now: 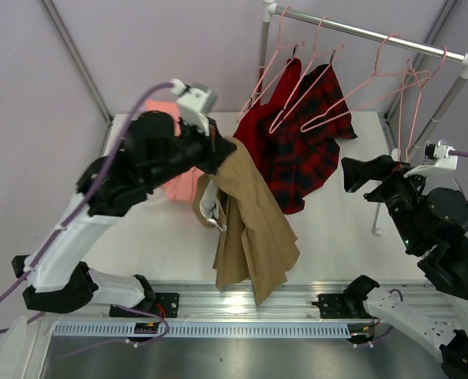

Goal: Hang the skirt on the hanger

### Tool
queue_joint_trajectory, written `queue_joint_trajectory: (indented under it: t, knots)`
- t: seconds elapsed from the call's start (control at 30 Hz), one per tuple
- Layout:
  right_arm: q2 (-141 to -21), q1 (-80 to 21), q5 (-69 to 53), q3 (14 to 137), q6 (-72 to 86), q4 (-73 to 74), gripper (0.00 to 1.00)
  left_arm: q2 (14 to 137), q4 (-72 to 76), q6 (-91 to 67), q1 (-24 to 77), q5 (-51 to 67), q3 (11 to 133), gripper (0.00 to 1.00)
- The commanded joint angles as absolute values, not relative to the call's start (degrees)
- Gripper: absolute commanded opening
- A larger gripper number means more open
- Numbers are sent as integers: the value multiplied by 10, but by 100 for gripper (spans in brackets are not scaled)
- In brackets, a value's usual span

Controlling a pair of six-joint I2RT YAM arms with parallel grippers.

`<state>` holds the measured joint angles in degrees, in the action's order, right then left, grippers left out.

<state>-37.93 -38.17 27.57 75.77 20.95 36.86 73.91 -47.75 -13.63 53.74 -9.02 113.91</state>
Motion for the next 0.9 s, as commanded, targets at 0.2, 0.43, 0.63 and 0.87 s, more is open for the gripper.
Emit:
queue_joint_trajectory:
  t: [0.2, 0.43, 0.63, 0.87]
  knots:
    - [-400, -381, 244, 729, 188, 372, 99, 787, -397, -224, 548, -125, 955, 0]
    - [-435, -381, 272, 676, 201, 359, 99, 869, -306, -312, 556, -174, 834, 0]
    - [-441, -366, 272, 669, 199, 341, 99, 948, -293, -288, 577, -94, 877, 39]
    - [-465, -348, 180, 680, 203, 364, 99, 882, -375, -254, 588, -153, 879, 99]
